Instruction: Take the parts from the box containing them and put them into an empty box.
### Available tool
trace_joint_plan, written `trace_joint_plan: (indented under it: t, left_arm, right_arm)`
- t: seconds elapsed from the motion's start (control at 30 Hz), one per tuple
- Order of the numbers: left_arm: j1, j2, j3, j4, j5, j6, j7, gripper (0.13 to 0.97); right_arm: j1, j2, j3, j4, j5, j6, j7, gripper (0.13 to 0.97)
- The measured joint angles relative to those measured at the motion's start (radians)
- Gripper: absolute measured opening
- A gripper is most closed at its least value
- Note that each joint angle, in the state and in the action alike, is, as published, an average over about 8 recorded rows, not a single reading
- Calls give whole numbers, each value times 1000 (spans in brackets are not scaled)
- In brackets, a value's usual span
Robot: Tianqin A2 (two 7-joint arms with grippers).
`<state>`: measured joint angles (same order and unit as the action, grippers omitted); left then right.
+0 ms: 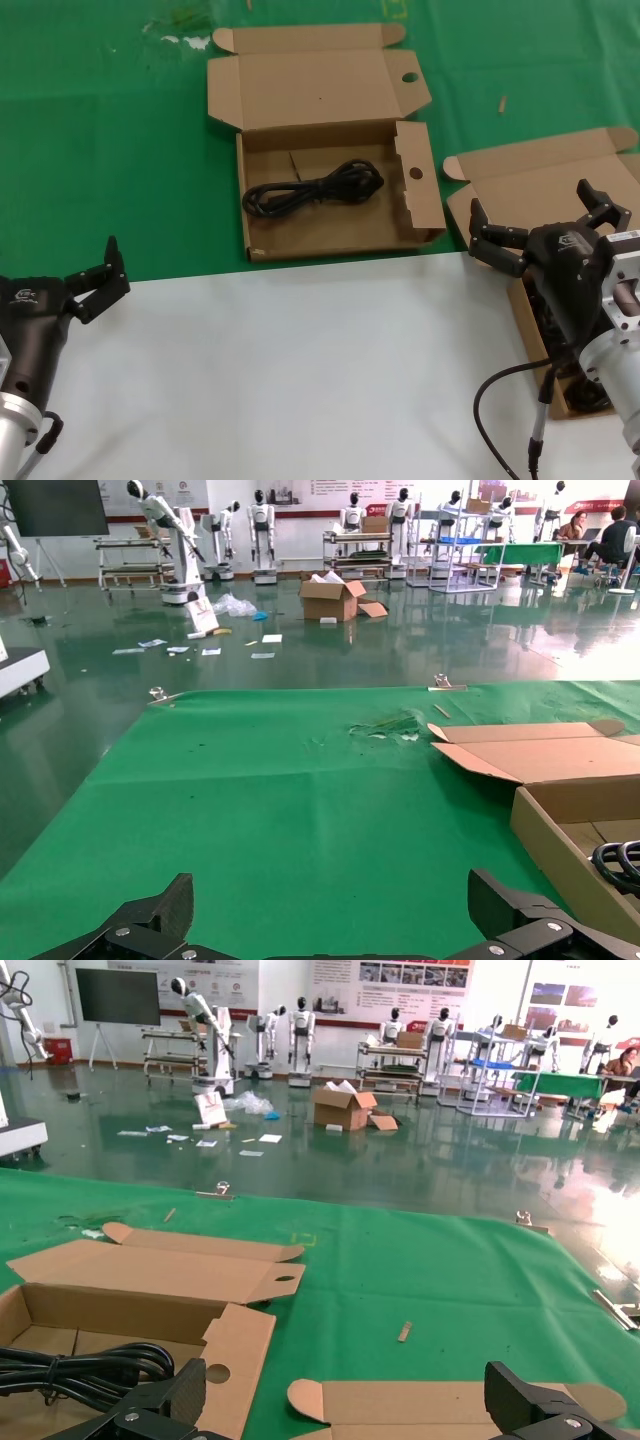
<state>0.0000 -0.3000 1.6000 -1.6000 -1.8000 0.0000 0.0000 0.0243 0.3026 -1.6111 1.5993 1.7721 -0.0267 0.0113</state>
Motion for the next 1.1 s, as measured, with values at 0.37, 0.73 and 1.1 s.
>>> trace_joint_plan:
  t: [0.37,0.73,1.1]
  left_arm:
    - [0,0,0,0,0,0,0,966]
    - [0,0,0,0,0,0,0,966]
    - [0,0,0,0,0,0,0,966]
  right_arm:
    - [0,0,0,0,0,0,0,966]
    - [0,0,0,0,0,0,0,966]
    - [0,0,0,0,0,0,0,966]
